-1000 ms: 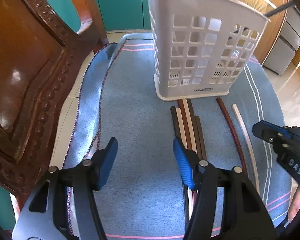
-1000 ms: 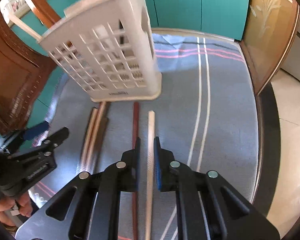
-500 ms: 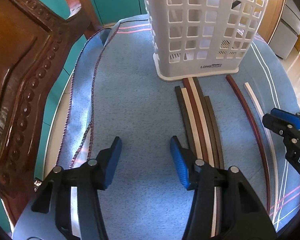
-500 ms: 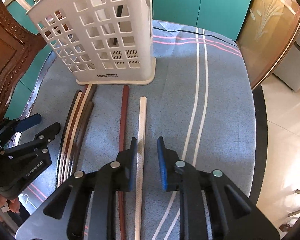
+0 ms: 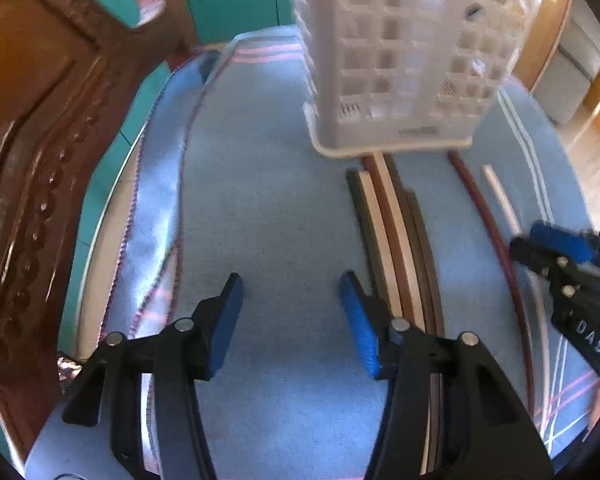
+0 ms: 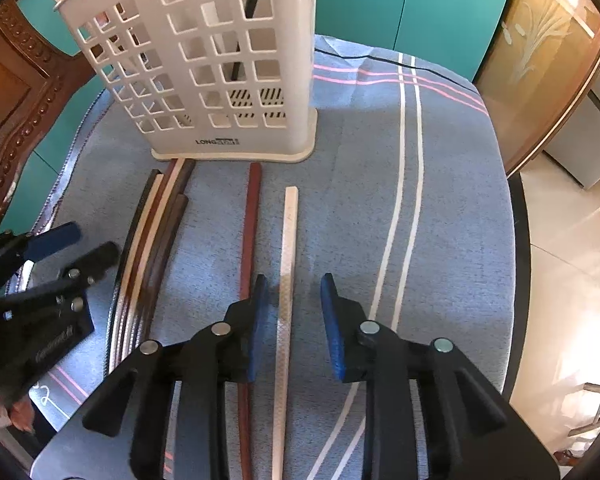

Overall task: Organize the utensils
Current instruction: 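Close the left tool on a dark chopstick while the right tool closes on a white chopstick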

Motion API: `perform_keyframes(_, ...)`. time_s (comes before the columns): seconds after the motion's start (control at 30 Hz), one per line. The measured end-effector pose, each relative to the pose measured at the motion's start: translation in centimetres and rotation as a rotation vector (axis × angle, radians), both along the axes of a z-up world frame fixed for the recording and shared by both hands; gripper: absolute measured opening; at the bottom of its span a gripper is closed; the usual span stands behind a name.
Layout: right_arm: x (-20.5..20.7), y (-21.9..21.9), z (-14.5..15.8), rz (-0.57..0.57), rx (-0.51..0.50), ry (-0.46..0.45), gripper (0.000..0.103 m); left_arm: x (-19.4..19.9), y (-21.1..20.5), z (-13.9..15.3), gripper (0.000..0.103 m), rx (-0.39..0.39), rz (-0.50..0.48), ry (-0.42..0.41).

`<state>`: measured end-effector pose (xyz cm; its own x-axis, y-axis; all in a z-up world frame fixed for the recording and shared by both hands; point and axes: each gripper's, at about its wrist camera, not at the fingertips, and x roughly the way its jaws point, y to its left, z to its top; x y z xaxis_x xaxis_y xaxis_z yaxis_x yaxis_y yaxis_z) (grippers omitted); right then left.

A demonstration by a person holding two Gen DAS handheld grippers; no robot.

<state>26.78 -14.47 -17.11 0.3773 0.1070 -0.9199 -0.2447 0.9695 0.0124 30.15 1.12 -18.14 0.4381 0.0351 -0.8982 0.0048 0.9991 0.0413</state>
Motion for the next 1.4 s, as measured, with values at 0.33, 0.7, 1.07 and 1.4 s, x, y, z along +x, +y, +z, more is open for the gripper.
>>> perform_keyframes(0.33, -0.2, 0.3, 0.1, 0.013, -0.002, -0.002, 0.033, -1.2, -1.8, 0.4, 0.055, -0.1, -0.086, -0.023)
perform_keyframes(0.7, 0.0, 0.1, -0.2, 0.001, -0.007, -0.002, 0.034, -1.2, 0.6, 0.8, 0.014, -0.103, -0.004, -0.003)
perform_keyframes(1.07, -0.2, 0.7, -0.5, 0.006, -0.028, -0.003, 0.042, -2.5, -2.4, 1.0, 0.044, -0.152, -0.132, -0.003)
perform_keyframes(1.4, -0.3, 0.2, -0.8, 0.004, -0.032, -0.004, 0.043, -1.9, 0.9, 1.9, 0.007, -0.203, -0.062, 0.002)
